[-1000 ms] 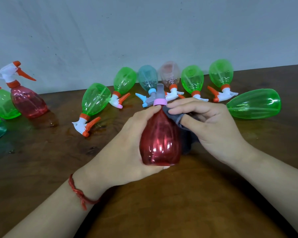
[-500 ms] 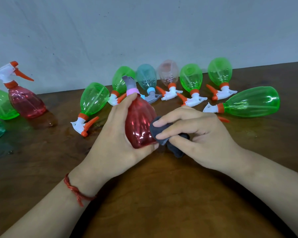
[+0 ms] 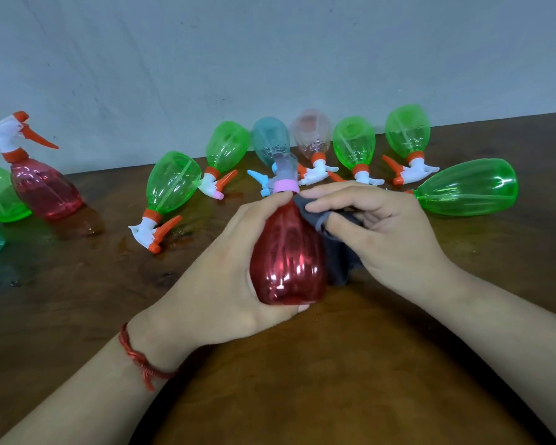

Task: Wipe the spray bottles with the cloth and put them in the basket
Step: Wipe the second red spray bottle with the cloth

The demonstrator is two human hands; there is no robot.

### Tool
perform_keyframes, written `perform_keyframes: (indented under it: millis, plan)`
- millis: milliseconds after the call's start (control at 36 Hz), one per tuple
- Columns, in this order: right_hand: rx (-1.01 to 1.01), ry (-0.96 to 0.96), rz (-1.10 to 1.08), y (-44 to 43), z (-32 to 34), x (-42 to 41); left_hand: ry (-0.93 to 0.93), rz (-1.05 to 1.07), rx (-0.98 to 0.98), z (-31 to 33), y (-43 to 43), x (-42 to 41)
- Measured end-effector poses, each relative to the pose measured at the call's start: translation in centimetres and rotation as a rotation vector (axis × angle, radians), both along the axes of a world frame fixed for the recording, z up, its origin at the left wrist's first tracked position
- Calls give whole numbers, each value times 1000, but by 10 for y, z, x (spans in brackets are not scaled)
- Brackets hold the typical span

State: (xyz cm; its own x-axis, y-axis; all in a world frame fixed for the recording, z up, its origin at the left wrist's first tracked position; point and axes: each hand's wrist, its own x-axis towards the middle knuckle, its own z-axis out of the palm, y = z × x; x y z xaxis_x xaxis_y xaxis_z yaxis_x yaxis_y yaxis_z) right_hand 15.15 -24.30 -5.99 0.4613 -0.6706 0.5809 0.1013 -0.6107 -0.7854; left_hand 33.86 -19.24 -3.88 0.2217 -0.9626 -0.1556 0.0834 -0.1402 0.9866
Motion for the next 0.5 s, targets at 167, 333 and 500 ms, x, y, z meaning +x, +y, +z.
perform_keyframes:
  millis: [167,333,500]
  plan:
    - [118,-116,-10,-3,0,2,113,-78,67,-5,-13,-4]
    - [49,-69,-11,-1,1,4,66,-139,-119,-1,6,1]
    - [-250,111,-34,4,3,0,-595,-64,-309,-13,35,29]
